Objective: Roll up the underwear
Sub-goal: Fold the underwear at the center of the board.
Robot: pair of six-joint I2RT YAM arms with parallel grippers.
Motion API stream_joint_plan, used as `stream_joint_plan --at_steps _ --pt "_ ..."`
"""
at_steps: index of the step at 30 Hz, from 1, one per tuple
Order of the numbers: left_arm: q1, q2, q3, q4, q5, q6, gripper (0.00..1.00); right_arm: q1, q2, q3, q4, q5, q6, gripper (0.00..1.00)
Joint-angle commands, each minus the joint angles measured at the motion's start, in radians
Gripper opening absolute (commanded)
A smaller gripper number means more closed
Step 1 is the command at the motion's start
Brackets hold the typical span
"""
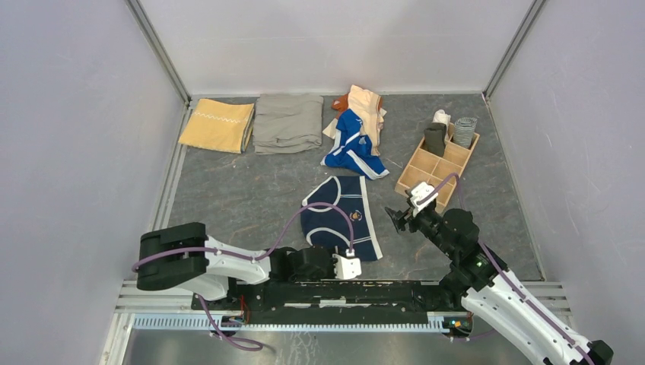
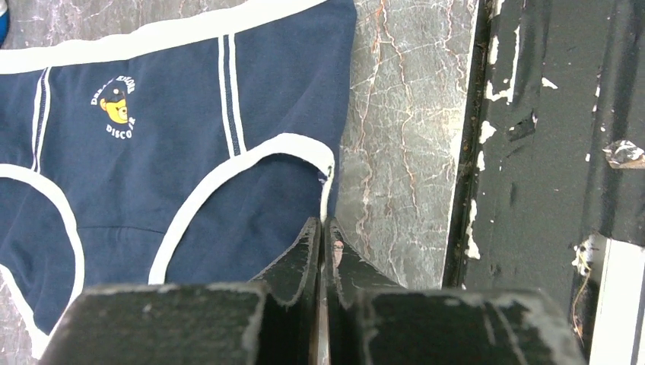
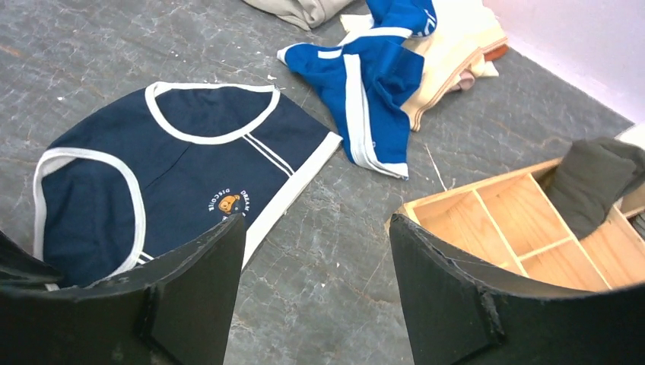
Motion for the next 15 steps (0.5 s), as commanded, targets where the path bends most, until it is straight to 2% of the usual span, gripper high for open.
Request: stream_joint_plan --at_steps 1,3,7,11,15 --pt "-0.005 -0.090 -0.042 0.022 0.024 -0.054 0.05 0.000 -0.037 -0.086 0.192 -0.106 -0.082 0.73" --pt "-0.004 -0.127 -0.076 0.038 0.026 -0.077 0.02 -0.001 -0.026 -0.104 0.194 -0.182 -0.112 0.70" --pt "-0.004 -0.183 -0.128 0.067 0.021 -0.096 0.02 0.021 0.012 -0.091 0.092 -0.339 -0.220 0.67" --pt "-0.005 -0.208 -0.143 0.077 0.026 -0.096 0.02 0.150 0.044 -0.062 -0.061 -0.318 -0.396 0.66" --pt "-0.004 -0.229 -0.154 0.082 0.025 -0.096 0.02 0.218 0.056 -0.071 -0.092 -0.314 -0.466 0.66"
